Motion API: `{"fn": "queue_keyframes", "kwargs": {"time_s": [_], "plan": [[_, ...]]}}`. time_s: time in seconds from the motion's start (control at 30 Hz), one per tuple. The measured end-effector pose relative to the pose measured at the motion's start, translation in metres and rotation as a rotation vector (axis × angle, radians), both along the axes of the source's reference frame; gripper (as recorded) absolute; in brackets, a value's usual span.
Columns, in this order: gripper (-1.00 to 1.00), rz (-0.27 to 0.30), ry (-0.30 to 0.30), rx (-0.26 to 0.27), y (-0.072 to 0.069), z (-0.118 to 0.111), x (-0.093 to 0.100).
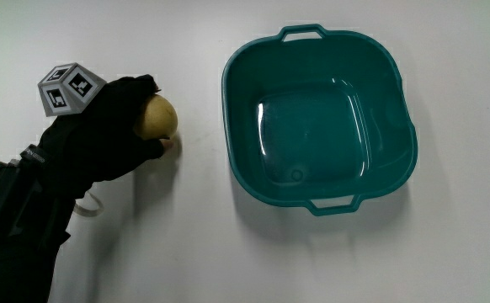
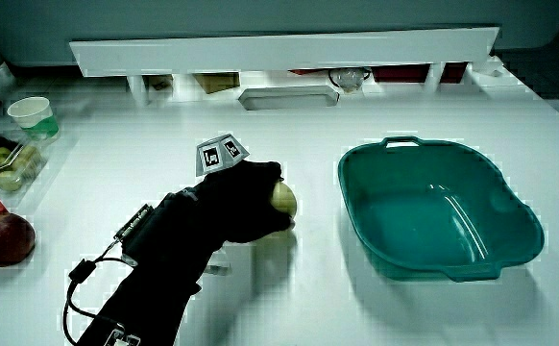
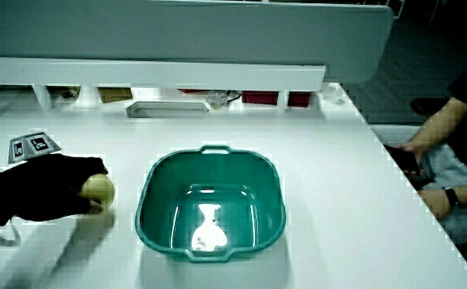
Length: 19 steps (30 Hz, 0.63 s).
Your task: Place pear on desk
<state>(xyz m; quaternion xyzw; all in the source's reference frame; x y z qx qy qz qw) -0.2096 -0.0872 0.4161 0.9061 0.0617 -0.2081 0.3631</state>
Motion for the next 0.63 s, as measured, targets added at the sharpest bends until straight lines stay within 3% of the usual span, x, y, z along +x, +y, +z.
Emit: {"fn": "queue_keyframes", "kwargs": {"time_s": [0.17, 0.23, 0.37, 0.63], "plan": [[0.0, -0.019, -0.001, -0.032, 0.002, 0.012, -0.007], [0.0, -0.053, 0.035, -0.042, 0.004, 0.016, -0.011], [0.0, -0.05, 0.05, -0.053, 0.005, 0.017, -0.011], [-0.44, -0.065, 0.054, -0.066, 0.012, 0.019, -0.013]]}}
